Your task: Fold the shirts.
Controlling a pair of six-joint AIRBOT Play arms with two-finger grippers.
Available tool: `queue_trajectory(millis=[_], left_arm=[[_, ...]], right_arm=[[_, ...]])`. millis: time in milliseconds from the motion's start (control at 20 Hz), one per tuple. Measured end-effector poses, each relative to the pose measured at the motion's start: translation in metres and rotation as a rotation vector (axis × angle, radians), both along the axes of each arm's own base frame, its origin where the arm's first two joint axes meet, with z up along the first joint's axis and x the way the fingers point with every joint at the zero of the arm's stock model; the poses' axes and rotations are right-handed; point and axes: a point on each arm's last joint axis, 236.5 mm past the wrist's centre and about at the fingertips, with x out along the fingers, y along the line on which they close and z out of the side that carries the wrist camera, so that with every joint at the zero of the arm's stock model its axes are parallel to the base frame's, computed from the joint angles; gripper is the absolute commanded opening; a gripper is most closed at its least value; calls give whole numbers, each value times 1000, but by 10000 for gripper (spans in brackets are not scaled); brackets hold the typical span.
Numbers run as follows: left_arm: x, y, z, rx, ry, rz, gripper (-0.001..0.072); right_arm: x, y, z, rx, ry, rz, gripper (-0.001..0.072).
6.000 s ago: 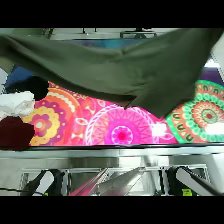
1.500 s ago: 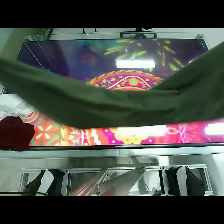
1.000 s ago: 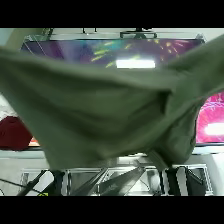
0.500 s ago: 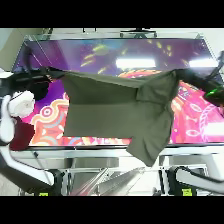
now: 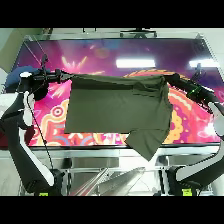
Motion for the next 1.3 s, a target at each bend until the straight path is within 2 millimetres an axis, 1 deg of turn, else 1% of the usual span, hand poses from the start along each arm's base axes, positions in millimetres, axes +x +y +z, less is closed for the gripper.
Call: queue_trajectory(millis=[100,250,450,650,750,950,1000,1050,1100,1150,1200,1250,1300], left_arm=[[-3,2,-15,33,26,-7,14],[-13,4,-39,100,77,-35,6],[-24,8,-64,191,148,-55,6],[-24,13,-78,254,181,-39,6],[-24,8,-81,273,186,-43,6],[-27,-5,-88,310,185,-73,9],[-29,-7,-89,319,187,-83,58],[-32,-8,-91,326,191,-95,268],[-35,-9,-90,324,198,-108,287],[-37,-9,-87,327,198,-119,287],[-41,-7,-83,330,203,-137,287],[-44,-3,-79,332,218,-145,287],[-47,2,-70,322,231,-154,286]], right_arm=[[-5,-8,-7,0,29,9,21],[-18,-19,-24,-27,97,33,22],[-39,-23,-52,-93,205,88,22],[-49,-28,-67,-136,261,100,22],[-49,-27,-71,-153,270,103,22],[-47,-21,-76,-186,278,111,22],[-47,-19,-77,-192,279,113,23],[-46,-19,-78,-193,281,112,117],[-46,-19,-77,-197,279,111,303],[-46,-20,-75,-203,277,109,436],[-47,-21,-70,-208,271,113,474],[-49,-23,-64,-215,269,118,468],[-52,-28,-56,-224,273,119,467]])
